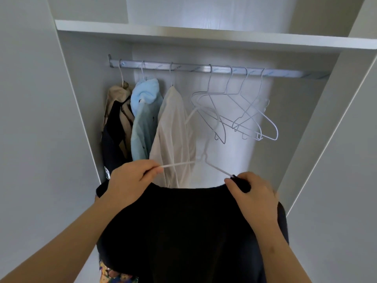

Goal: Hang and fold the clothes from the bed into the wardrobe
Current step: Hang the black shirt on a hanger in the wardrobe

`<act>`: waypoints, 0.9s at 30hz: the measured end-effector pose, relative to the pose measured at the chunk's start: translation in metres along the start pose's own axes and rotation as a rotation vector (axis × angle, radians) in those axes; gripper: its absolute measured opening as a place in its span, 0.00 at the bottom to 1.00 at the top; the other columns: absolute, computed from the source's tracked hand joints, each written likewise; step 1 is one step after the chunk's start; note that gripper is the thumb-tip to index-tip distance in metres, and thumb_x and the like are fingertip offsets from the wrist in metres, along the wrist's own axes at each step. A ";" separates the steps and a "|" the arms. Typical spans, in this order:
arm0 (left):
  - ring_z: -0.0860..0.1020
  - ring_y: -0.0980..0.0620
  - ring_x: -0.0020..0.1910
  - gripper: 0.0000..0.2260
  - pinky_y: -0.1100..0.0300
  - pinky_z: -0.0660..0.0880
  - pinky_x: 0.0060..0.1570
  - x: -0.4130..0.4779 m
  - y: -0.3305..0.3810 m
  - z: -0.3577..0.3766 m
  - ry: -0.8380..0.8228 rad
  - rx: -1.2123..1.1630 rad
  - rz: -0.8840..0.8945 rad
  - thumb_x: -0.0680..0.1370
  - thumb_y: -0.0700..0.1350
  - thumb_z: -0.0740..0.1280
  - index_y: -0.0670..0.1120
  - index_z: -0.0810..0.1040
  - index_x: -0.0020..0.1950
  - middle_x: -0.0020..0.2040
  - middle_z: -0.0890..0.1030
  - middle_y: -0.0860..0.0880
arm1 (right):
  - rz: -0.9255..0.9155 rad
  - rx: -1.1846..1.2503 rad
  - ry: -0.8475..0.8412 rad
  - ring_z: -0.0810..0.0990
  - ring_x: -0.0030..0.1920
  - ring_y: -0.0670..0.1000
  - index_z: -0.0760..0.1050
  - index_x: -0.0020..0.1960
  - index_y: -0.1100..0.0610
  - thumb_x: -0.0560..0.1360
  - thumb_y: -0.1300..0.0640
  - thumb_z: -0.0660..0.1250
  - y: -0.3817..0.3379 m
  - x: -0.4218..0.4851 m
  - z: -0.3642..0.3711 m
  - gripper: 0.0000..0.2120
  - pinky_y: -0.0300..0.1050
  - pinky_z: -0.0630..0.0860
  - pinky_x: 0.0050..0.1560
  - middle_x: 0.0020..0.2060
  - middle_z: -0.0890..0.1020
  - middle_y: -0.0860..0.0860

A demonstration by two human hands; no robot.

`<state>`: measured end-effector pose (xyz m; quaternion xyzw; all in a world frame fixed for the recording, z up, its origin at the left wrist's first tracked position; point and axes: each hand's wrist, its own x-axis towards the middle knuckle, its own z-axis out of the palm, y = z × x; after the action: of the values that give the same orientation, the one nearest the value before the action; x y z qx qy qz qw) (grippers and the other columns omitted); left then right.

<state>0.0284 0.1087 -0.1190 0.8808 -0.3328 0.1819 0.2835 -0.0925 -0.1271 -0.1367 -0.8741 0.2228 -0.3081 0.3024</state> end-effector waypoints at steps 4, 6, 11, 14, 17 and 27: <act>0.73 0.61 0.35 0.08 0.68 0.67 0.36 0.007 -0.004 0.002 0.022 -0.013 -0.035 0.77 0.47 0.64 0.47 0.81 0.46 0.34 0.75 0.58 | 0.021 -0.022 -0.093 0.76 0.40 0.48 0.73 0.40 0.52 0.74 0.42 0.62 0.008 -0.003 -0.001 0.14 0.44 0.68 0.51 0.33 0.77 0.43; 0.73 0.59 0.34 0.07 0.63 0.71 0.38 0.009 -0.002 0.007 0.020 -0.028 -0.059 0.78 0.46 0.64 0.45 0.81 0.46 0.34 0.76 0.55 | 0.075 0.031 -0.113 0.76 0.35 0.49 0.72 0.36 0.53 0.73 0.42 0.64 0.009 -0.006 -0.003 0.15 0.42 0.71 0.37 0.29 0.76 0.46; 0.75 0.61 0.34 0.06 0.72 0.69 0.35 0.003 0.016 0.019 -0.045 -0.108 -0.027 0.77 0.47 0.66 0.47 0.80 0.43 0.28 0.73 0.57 | -0.023 0.023 -0.233 0.68 0.29 0.46 0.66 0.32 0.55 0.76 0.48 0.62 0.007 -0.001 -0.007 0.18 0.39 0.64 0.32 0.26 0.69 0.47; 0.73 0.63 0.31 0.06 0.72 0.67 0.34 0.000 0.031 0.029 -0.097 -0.109 -0.004 0.77 0.50 0.64 0.51 0.79 0.44 0.29 0.73 0.59 | -0.024 0.017 -0.232 0.61 0.28 0.47 0.59 0.30 0.55 0.77 0.47 0.60 0.001 -0.004 -0.002 0.21 0.40 0.59 0.30 0.24 0.62 0.48; 0.74 0.63 0.37 0.07 0.71 0.67 0.38 -0.001 0.035 0.031 -0.223 -0.119 0.058 0.78 0.52 0.61 0.54 0.77 0.45 0.36 0.75 0.61 | 0.074 0.072 -0.194 0.58 0.27 0.48 0.55 0.27 0.54 0.72 0.45 0.66 0.003 -0.008 -0.005 0.25 0.42 0.58 0.30 0.21 0.59 0.47; 0.71 0.49 0.59 0.22 0.62 0.65 0.57 -0.005 -0.010 0.058 -0.124 -0.101 -0.150 0.73 0.43 0.70 0.48 0.69 0.66 0.58 0.71 0.49 | 0.242 0.118 -0.021 0.63 0.25 0.48 0.60 0.26 0.54 0.70 0.46 0.69 0.012 0.000 -0.025 0.23 0.41 0.62 0.30 0.17 0.63 0.46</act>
<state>0.0390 0.0814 -0.1704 0.8974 -0.2917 0.0881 0.3191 -0.1120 -0.1454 -0.1293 -0.8247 0.3047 -0.2729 0.3906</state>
